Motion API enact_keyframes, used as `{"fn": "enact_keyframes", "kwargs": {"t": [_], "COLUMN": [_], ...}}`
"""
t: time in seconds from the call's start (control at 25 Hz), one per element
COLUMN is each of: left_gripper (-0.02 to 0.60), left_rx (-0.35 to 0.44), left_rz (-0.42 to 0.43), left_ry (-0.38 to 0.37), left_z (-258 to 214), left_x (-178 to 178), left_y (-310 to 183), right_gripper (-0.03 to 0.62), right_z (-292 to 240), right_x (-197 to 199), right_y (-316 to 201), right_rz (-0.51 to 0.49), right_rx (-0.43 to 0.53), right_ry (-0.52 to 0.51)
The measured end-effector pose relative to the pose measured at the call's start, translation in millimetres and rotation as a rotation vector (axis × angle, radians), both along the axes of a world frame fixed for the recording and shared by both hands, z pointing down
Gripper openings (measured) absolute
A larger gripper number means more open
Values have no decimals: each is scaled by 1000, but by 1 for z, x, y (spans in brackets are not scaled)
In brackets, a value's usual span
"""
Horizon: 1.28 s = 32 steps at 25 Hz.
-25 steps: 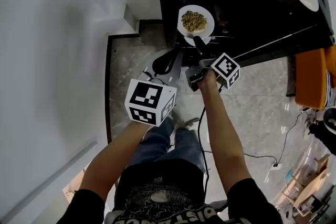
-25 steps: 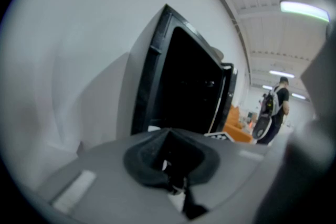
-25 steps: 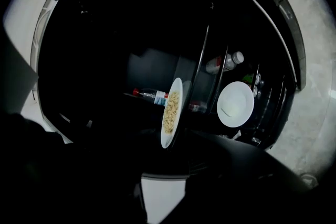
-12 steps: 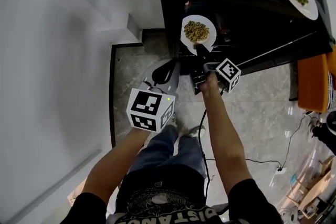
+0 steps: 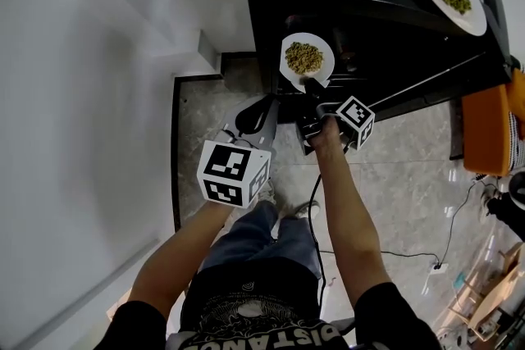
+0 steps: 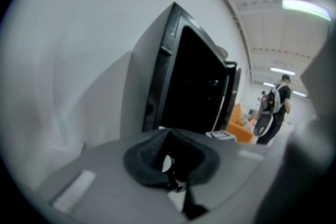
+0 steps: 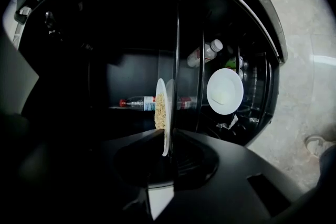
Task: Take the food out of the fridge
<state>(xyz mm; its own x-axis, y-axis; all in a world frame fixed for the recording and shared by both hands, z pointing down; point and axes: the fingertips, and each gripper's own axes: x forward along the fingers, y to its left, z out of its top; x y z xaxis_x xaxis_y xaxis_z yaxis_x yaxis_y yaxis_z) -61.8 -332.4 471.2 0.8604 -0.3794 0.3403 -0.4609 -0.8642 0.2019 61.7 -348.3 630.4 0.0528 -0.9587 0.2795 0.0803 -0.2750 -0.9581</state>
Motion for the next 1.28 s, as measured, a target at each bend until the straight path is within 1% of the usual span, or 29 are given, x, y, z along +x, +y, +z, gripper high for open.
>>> {"fn": "enact_keyframes", "kwargs": {"t": [0.12,0.24,0.4,0.56,0.8,0.96,1.12,1.28], "left_gripper": [2,2,2,2,2,2,2,2], "left_rx": [-6,-6,-8,-3,11,48,103,141], "left_rz": [2,5,4,12,26,47,41,16], "left_ry": [2,1,-4,0,35,67,86,90], "left_z": [1,1,1,-6,-33,-60,-91,-116], "left_x": [3,4,4,8,22,24,15,2], "left_y": [1,2,2,6,16,22,17,4], "right_gripper": [20,11,8,8,9,9,9,9], "right_z": [-1,-1,-10,-28,-90,-141,-188,-236], "right_x": [-3,-1,1,-4,-14,-32,-53,-66], "right_y": [-1,-1,2,18,66,103,135,151], "right_rz": [-7,8,3,-20,-18,-16,-37,-64], "right_rx": [5,45,98,117,168,196,218,258], "right_ry": [-12,-44,-12,17,36,29,44,73]}}
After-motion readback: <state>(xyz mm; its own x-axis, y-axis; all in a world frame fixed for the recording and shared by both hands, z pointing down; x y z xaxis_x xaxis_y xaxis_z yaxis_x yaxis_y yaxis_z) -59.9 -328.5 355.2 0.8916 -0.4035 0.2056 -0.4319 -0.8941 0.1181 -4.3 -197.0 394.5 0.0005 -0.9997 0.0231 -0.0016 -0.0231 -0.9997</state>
